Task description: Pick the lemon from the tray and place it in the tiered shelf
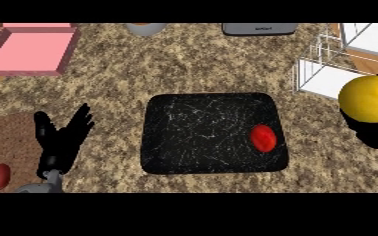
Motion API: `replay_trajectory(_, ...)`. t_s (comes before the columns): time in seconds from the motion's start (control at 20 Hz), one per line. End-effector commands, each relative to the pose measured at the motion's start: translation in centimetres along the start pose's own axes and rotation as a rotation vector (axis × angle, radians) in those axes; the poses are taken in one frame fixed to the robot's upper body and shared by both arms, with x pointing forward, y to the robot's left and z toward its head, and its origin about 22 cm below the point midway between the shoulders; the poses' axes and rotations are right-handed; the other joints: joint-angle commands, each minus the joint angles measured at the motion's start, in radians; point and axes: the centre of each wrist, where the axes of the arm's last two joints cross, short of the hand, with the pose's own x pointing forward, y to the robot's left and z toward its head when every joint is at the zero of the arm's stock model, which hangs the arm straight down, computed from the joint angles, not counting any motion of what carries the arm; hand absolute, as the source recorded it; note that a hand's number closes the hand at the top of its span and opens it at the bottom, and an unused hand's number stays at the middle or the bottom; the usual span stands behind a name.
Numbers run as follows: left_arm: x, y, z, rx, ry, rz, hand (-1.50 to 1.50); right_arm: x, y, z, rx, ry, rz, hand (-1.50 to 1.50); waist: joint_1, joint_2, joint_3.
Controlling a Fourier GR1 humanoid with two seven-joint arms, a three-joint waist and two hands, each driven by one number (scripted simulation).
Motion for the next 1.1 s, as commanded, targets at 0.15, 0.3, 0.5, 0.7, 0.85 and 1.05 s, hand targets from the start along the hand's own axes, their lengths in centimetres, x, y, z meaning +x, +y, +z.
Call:
replay_trajectory(0.15, 0.5, -0.4, 0.8, -0.011, -0.012, -0.006, 0.00, 0.2, -9.0, -1.3, -0.093, 0.061, -0.032, 1.50, 0.016, 0.004, 0.001)
replay_trajectory(0.3, 1.3, -2.9, 0.4, -0.037, -0.022, -0.017, 0.00, -0.3, -9.9, -3.9, -0.116, 0.104, -0.033, 1.50, 0.033, 0.008, 0.001)
replay_trajectory(0.5, -0.1, -1.6, -0.9, -0.024, -0.006, -0.027, 0.00, -1.0, -13.6, -6.0, -0.164, 0.116, -0.068, 1.50, 0.032, 0.010, 0.000)
replay_trajectory(0.7, 1.7, -2.4, 0.6, -0.044, -0.006, -0.007, 0.00, -1.3, -15.3, -7.9, -0.179, 0.133, -0.020, 1.50, 0.043, 0.009, 0.001)
replay_trajectory(0.85, 0.7, -1.7, -1.6, -0.043, -0.019, -0.016, 0.00, -3.6, -14.8, -10.4, -0.157, 0.119, -0.031, 1.50, 0.042, 0.012, 0.000)
replay_trajectory(1.05, 2.1, 0.1, -1.8, -0.038, -0.026, -0.041, 0.00, -4.0, -17.0, -12.4, -0.094, 0.123, -0.008, 1.50, 0.048, 0.013, 0.000)
